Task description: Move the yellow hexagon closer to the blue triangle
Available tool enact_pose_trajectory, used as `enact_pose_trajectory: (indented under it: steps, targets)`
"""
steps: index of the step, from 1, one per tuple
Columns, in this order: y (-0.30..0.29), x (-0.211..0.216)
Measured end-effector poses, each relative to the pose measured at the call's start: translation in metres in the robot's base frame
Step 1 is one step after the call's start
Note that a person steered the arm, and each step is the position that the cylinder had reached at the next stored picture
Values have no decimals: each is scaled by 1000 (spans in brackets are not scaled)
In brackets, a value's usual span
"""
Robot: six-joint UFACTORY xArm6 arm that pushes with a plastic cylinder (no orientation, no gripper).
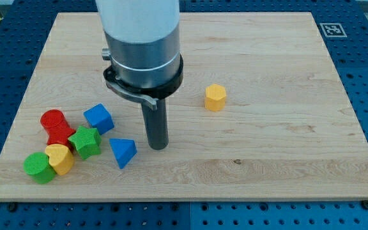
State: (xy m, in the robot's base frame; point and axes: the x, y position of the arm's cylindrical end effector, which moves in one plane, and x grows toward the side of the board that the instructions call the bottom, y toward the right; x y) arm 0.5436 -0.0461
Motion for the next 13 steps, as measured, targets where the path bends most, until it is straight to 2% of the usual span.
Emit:
enact_pose_trajectory:
  steps: [4,5,7,8,9,11,13]
  targets:
    - [-45,5]
    - [-37,-37]
    - [-16,-163]
    - [61,-158]
    - [151,-117]
    - [155,-118]
    - [116,-118]
